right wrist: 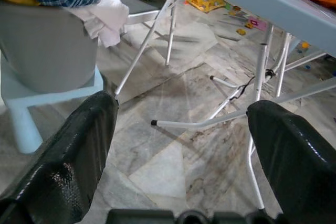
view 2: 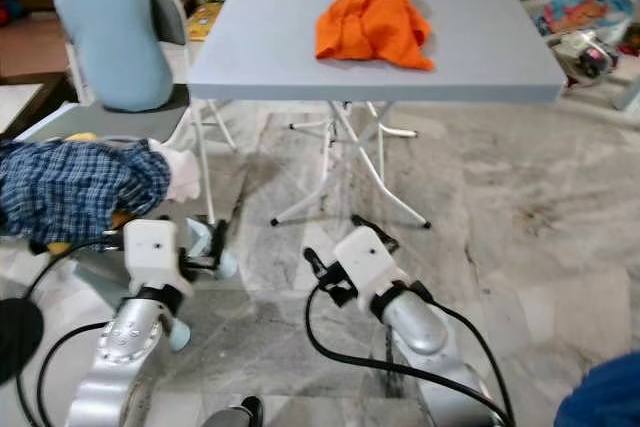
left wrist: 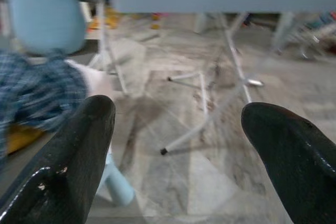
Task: Hang hanger
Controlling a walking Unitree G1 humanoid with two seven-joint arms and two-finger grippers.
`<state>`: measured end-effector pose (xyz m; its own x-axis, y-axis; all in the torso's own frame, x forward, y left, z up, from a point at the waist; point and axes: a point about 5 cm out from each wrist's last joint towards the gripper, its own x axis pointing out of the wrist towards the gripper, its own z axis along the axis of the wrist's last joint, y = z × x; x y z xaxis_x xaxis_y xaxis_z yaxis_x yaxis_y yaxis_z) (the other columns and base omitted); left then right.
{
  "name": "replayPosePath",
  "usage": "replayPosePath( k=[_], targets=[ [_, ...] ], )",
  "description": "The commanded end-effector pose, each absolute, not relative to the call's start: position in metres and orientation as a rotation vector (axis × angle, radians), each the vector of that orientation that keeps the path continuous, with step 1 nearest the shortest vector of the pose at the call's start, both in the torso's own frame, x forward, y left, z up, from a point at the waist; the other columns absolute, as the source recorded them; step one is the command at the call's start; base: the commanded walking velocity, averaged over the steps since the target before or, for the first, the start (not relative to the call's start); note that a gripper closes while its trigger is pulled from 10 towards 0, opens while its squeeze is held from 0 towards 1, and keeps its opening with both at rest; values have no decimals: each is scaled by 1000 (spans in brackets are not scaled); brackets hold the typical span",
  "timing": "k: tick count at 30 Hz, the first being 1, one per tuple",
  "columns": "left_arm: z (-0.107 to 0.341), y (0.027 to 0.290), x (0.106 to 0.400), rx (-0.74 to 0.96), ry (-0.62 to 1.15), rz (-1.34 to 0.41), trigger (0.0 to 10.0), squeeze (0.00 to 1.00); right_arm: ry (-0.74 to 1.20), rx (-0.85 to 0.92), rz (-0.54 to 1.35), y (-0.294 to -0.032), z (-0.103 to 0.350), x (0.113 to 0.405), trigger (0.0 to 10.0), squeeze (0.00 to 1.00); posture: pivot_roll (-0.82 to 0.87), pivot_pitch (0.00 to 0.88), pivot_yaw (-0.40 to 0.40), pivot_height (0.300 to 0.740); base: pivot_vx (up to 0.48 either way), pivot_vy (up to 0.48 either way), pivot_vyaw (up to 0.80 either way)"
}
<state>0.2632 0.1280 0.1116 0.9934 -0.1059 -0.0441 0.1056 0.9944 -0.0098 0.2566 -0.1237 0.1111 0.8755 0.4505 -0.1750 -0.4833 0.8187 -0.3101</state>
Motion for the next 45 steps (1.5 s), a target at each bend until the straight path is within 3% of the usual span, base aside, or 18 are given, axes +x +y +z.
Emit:
replayPosePath(
  k=[1,14,22,32,37,45],
  targets=[
    [110,139,265,-9,62,-77,10000,0,91,-332,520,-117,112,256,10000,0,-25,159,-12,740,0,0,0],
    [112,131,263,-32,59,-139,10000,0,88,-318,528,-114,112,256,10000,0,-20,165,-10,740,257,0,0],
    [112,132,263,-31,64,-145,10000,0,83,-314,534,-112,112,255,10000,0,-12,168,-8,740,375,0,699],
    [110,130,264,-33,76,-155,10000,0,85,-318,537,-111,111,255,10000,0,-13,170,-7,740,371,0,0],
    [109,128,264,-37,83,-161,10000,0,86,-320,538,-111,111,255,10000,0,-13,167,-9,740,369,0,756],
    [104,121,265,-93,127,-148,10000,0,96,-321,536,-112,110,258,10000,0,-15,159,-16,740,32,0,74]
  ],
)
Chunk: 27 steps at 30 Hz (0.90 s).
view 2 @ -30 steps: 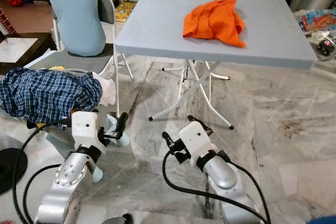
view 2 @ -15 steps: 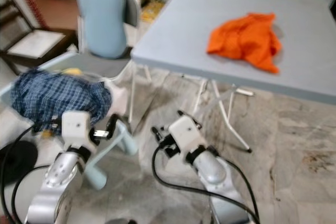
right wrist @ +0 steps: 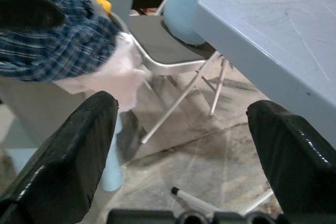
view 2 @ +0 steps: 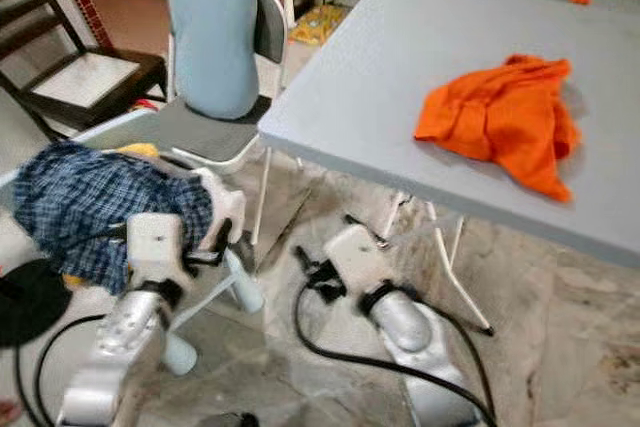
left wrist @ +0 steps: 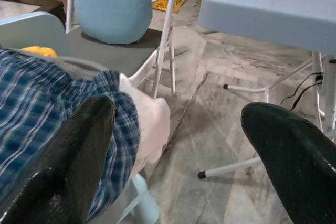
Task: Hang hanger
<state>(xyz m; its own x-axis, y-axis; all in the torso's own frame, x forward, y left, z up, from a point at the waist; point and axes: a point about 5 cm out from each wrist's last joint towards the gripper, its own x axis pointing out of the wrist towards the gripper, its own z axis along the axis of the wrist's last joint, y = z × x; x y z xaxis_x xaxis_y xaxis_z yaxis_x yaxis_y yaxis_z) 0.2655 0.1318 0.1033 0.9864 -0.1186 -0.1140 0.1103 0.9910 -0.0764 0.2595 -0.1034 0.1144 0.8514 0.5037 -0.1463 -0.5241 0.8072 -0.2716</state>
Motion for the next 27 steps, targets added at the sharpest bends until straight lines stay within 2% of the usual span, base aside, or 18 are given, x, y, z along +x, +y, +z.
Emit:
replayPosePath(
  k=[1,3,12,27],
  targets=[
    [103,121,265,-94,129,-149,10000,0,96,-322,537,-112,109,258,10000,0,-15,159,-16,740,0,0,0],
    [103,120,266,-97,130,-153,10000,0,97,-323,537,-112,109,258,10000,0,-15,159,-17,740,0,0,0],
    [103,117,266,-94,134,-173,10000,0,99,-333,542,-112,109,259,10000,0,-19,155,-20,740,0,322,0],
    [100,116,266,-84,145,-188,10000,0,102,-347,548,-112,108,257,10000,0,-24,154,-20,740,0,447,0]
  ],
)
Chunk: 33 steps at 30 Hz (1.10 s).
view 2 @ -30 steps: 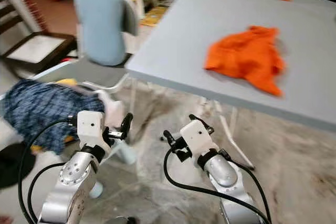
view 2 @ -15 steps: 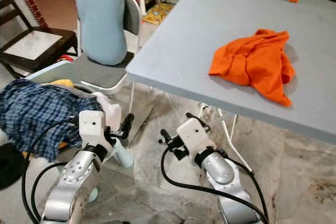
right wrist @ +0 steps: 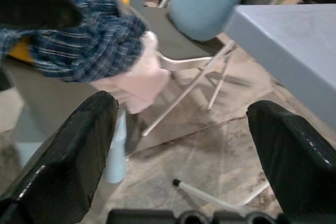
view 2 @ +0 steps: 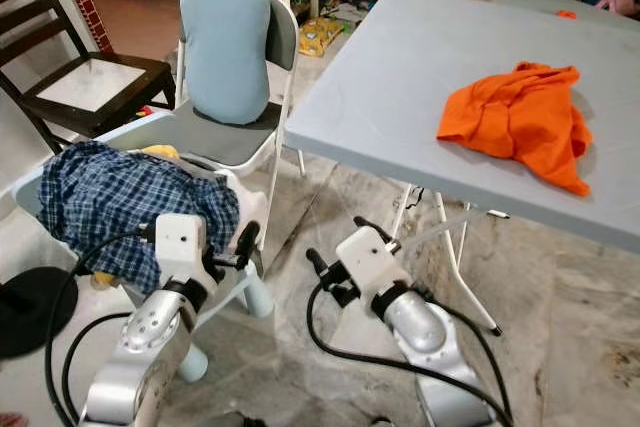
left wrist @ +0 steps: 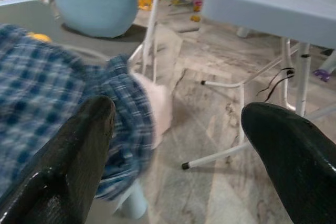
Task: Hang hanger
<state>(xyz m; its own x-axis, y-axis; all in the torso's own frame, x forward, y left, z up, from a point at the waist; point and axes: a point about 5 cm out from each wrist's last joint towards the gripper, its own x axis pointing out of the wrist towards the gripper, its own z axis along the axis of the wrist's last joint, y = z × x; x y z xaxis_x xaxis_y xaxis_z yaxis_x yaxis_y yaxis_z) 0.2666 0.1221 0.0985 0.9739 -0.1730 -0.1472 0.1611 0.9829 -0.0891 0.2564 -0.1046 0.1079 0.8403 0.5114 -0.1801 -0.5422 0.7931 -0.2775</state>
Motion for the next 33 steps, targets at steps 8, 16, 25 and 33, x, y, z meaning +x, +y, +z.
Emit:
replayPosePath(
  k=[8,16,25,33],
  targets=[
    [102,116,266,-89,126,-178,10000,0,106,-347,548,-112,108,257,10000,0,-22,154,-18,740,0,420,0],
    [106,118,265,-79,99,-189,10000,0,101,-352,555,-111,108,255,10000,0,-23,168,-18,740,0,0,0],
    [105,114,261,-104,104,-224,10000,0,100,-348,558,-109,108,252,10000,0,-24,182,-20,740,283,0,394],
    [104,114,261,-95,110,-224,10000,0,98,-350,560,-109,108,253,10000,0,-24,185,-21,740,348,0,0]
  ],
)
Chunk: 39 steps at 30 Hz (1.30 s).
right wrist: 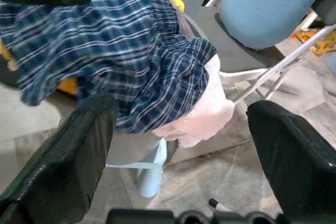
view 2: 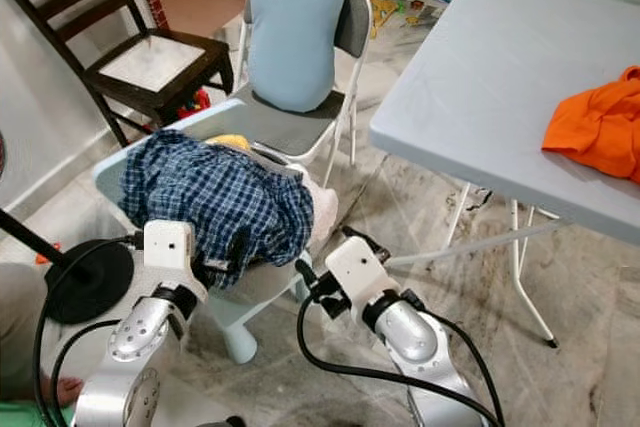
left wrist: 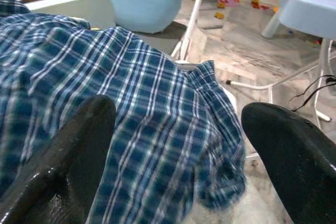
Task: Hang hanger
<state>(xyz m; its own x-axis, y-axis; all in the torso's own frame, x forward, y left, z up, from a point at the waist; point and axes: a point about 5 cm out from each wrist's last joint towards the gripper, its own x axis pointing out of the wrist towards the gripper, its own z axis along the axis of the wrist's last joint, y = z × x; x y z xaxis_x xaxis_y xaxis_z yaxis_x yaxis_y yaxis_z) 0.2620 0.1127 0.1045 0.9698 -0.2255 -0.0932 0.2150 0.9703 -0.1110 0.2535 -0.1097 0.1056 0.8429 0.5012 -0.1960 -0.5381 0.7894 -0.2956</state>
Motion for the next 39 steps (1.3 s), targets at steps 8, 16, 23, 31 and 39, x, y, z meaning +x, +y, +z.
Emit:
replayPosePath(
  k=[8,16,23,31,39],
  targets=[
    [103,113,260,-96,117,-228,10000,0,91,-320,555,-108,110,253,10000,0,-23,185,-23,740,330,0,0],
    [101,116,263,-61,131,-169,10000,0,89,-319,560,-107,111,253,10000,0,-24,182,-22,740,75,0,0],
    [100,118,265,-48,141,-135,10000,0,80,-363,577,-106,111,252,10000,0,-24,180,-24,740,0,0,229],
    [97,118,265,-39,159,-129,10000,0,86,-357,574,-106,110,252,10000,0,-25,181,-26,740,0,0,800],
    [97,118,286,-60,187,-201,10000,0,95,-344,569,-107,109,252,10000,0,-29,184,-29,740,0,0,172]
  ],
)
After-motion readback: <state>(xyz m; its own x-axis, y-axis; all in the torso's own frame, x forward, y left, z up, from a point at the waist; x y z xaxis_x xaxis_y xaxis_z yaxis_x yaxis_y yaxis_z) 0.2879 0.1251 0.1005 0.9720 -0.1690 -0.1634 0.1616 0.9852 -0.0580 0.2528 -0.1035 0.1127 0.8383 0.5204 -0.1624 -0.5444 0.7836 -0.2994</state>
